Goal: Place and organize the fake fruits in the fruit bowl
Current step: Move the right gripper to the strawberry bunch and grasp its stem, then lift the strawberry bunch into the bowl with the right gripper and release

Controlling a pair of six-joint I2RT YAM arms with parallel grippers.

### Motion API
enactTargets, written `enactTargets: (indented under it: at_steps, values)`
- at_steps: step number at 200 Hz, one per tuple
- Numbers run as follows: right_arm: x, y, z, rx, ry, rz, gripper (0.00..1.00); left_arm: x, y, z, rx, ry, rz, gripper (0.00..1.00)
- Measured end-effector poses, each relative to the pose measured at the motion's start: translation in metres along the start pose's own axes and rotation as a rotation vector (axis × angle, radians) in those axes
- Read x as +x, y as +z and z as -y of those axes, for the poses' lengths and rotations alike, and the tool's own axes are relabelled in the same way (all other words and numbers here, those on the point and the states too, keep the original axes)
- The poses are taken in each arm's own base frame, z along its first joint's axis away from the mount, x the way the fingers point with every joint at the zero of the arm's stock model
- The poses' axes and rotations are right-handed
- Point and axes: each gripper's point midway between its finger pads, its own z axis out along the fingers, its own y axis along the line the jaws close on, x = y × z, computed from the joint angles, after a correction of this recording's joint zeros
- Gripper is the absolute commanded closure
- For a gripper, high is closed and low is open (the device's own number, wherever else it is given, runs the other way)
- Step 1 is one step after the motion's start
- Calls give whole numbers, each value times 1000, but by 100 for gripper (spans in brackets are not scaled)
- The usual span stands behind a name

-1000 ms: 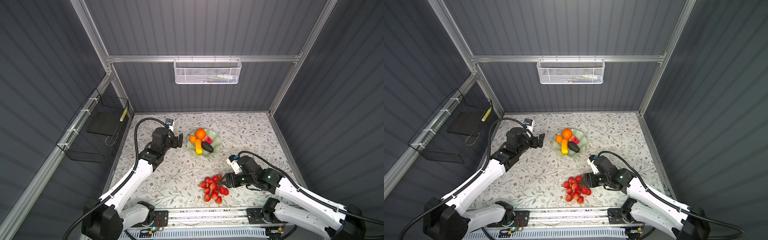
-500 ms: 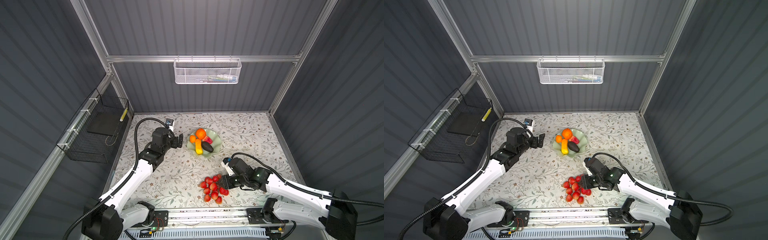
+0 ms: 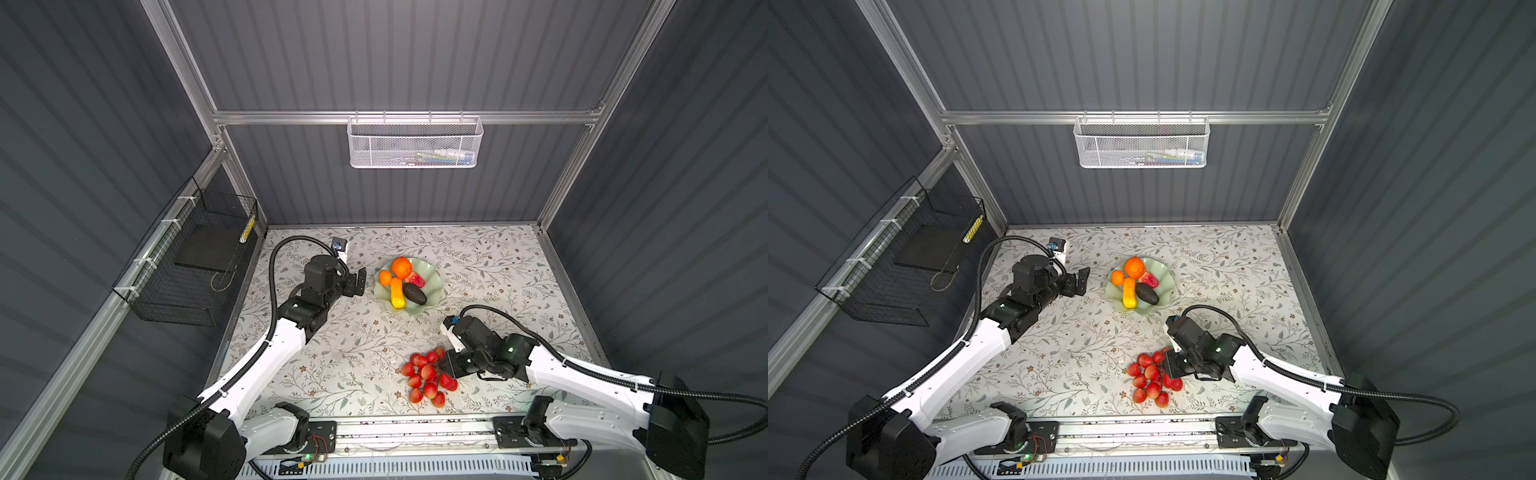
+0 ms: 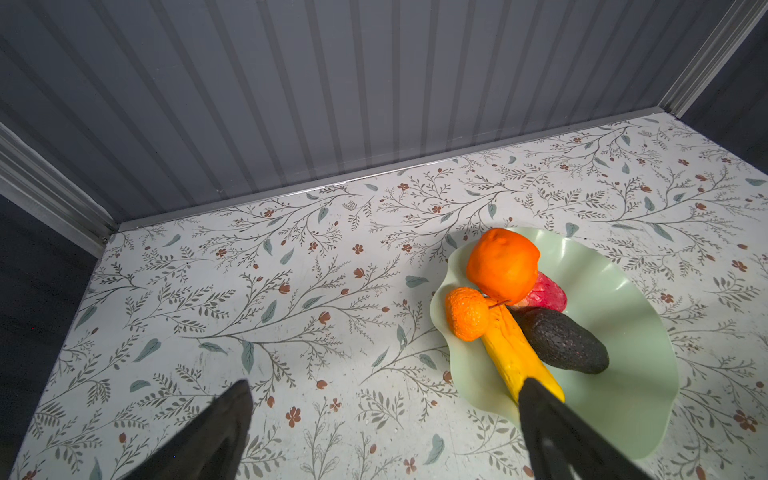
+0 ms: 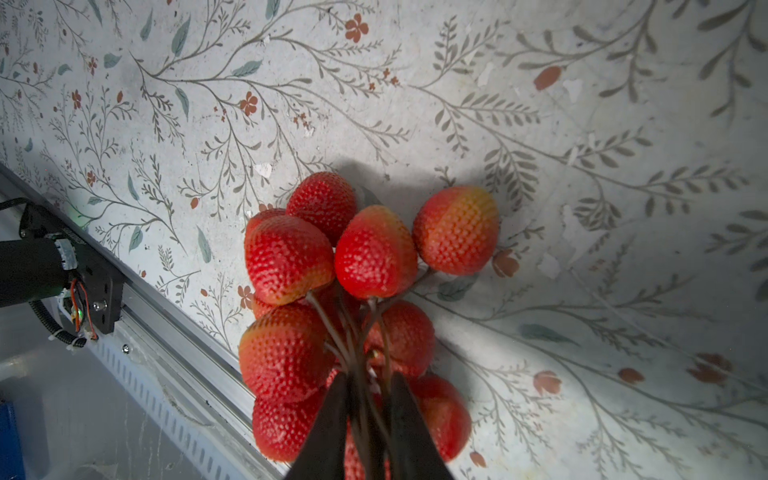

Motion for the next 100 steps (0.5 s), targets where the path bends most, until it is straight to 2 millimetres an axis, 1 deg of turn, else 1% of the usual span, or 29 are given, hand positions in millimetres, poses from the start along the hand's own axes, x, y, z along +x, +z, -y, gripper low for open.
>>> enactTargets:
  at_steps: [31,57,71,83,100]
  values:
    - [-4,-5,-3,1,-12,7,93,0,0,0,0,0,0,0]
    - [-13,-15,-11,-9,-25,20,95,0,0,0,0,0,0,0]
    - [-23,-27,-20,-26,-43,44,97,0,0,0,0,0,0,0]
    - [-35,-41,-32,-51,-67,78,97,0,0,0,0,0,-1,0]
    - [-59,-65,-52,-97,-105,143,97,1,0,0,0,0,-3,0]
